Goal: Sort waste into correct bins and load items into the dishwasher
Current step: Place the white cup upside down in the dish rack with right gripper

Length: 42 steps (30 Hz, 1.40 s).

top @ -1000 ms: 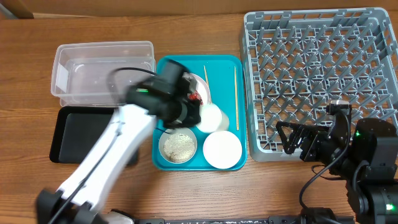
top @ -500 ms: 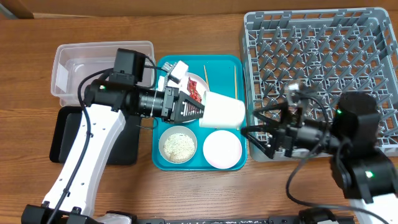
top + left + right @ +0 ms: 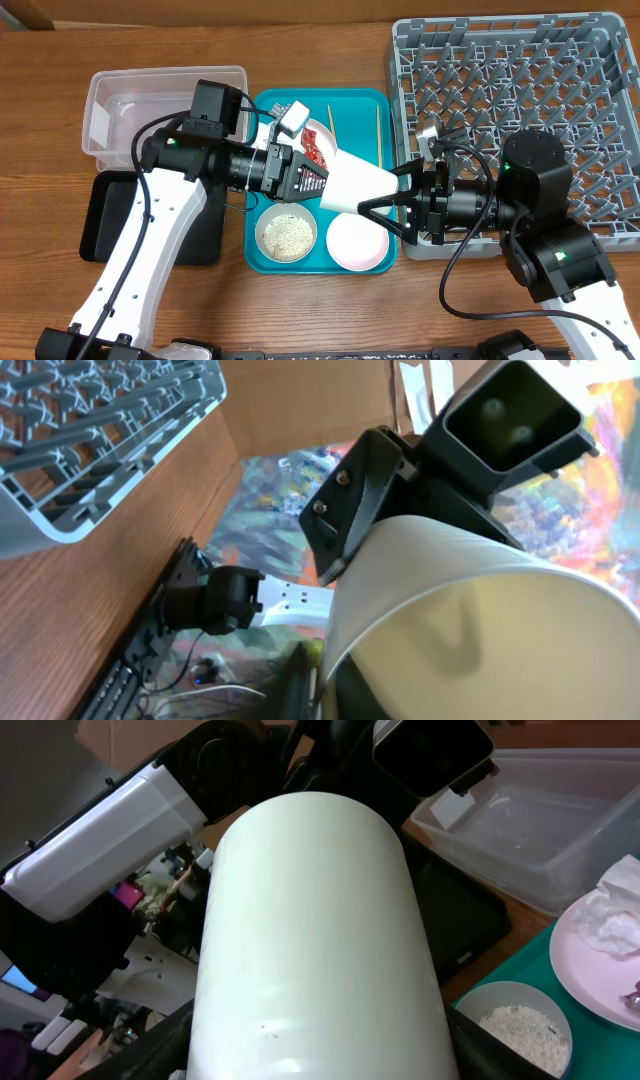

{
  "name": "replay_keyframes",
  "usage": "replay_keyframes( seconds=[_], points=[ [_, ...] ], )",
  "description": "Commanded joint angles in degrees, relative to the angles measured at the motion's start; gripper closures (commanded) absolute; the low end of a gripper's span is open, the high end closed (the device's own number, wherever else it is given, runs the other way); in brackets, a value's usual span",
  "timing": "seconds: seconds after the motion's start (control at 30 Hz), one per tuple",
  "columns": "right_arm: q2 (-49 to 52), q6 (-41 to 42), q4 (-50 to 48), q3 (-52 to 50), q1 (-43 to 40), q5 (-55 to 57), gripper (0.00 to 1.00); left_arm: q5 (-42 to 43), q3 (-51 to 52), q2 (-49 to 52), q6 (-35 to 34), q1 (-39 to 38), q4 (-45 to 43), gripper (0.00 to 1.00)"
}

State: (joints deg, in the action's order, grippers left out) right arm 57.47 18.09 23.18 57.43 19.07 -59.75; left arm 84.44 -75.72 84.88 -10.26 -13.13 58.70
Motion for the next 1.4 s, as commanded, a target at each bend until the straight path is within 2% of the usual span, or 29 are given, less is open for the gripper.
replay_keyframes(
  seconds=[0.0, 0.07, 0.1, 0.13, 0.23, 0.37, 0.43, 0.63, 0.7, 0.87, 0.93, 1.03, 1.23, 1.3, 1.37],
  points=[
    [-2.3, 0.2, 0.7, 1.4, -3.0, -1.6, 0.45, -3.1, -0.5, 0.1, 1.1, -0.7, 0.1, 0.63],
    [-3.2, 0.2, 4.0, 1.4, -6.1, 1.7, 0.45, -9.6, -0.5, 0.1, 1.0, -0.4, 1.0, 0.53],
    [-3.6, 0.2, 5.7, 1.4, -7.1, 3.7, 0.46, -11.8, -0.5, 0.1, 0.9, -0.3, 1.4, 0.52],
    [-4.2, 0.2, 8.7, 1.5, -8.7, 7.7, 0.46, -17.6, -0.5, 0.1, 0.3, -0.1, 2.7, 0.51],
    [-5.8, 1.5, 20.8, 2.1, -12.2, 25.8, 0.48, -30.0, -0.5, 0.1, -1.1, 0.0, 5.9, 0.51],
    [-5.5, 8.0, 36.4, 5.5, -12.6, 48.5, 0.49, -36.0, -0.6, 0.1, -1.6, 0.0, 7.0, 0.5],
    [-4.2, 9.1, 43.2, 7.5, -12.6, 54.5, 0.49, -37.0, -0.6, 0.1, -2.0, 0.0, 6.6, 0.5],
    [3.1, 9.2, 53.3, 8.6, -12.2, 55.6, 0.48, -37.6, -0.6, 0.1, -2.2, 0.0, 5.0, 0.49],
    [6.3, 9.2, 53.6, 8.6, -11.2, 55.6, 0.44, -39.5, -0.6, 0.1, -2.2, 0.0, 5.3, 0.49],
    [14.3, 9.2, 48.8, 8.6, -7.2, 55.9, 0.42, -44.7, -0.6, 0.1, -2.2, 0.0, 7.0, 0.49],
    [16.4, 9.2, 48.2, 8.7, -6.4, 55.8, 0.36, -46.0, -0.6, 0.1, -2.2, 0.0, 7.6, 0.48],
    [18.9, 11.2, 52.2, 8.7, -5.9, 55.1, 0.3, -47.6, -0.6, 0.1, -2.2, 0.0, 9.3, 0.49],
    [18.1, 11.5, 51.9, 9.9, -5.9, 55.3, 0.04, -50.4, -0.6, 0.1, -2.2, -0.3, 10.1, 0.48],
    [16.6, 11.5, 50.5, 11.4, -5.9, 55.2, 0.02, -51.3, -0.6, 0.1, -2.2, -1.0, 9.8, 0.44],
    [14.3, 11.5, 49.1, 13.5, -5.9, 55.2, 0.01, -56.0, -0.5, 0.1, -4.1, -2.8, 9.9, 0.44]
  ],
)
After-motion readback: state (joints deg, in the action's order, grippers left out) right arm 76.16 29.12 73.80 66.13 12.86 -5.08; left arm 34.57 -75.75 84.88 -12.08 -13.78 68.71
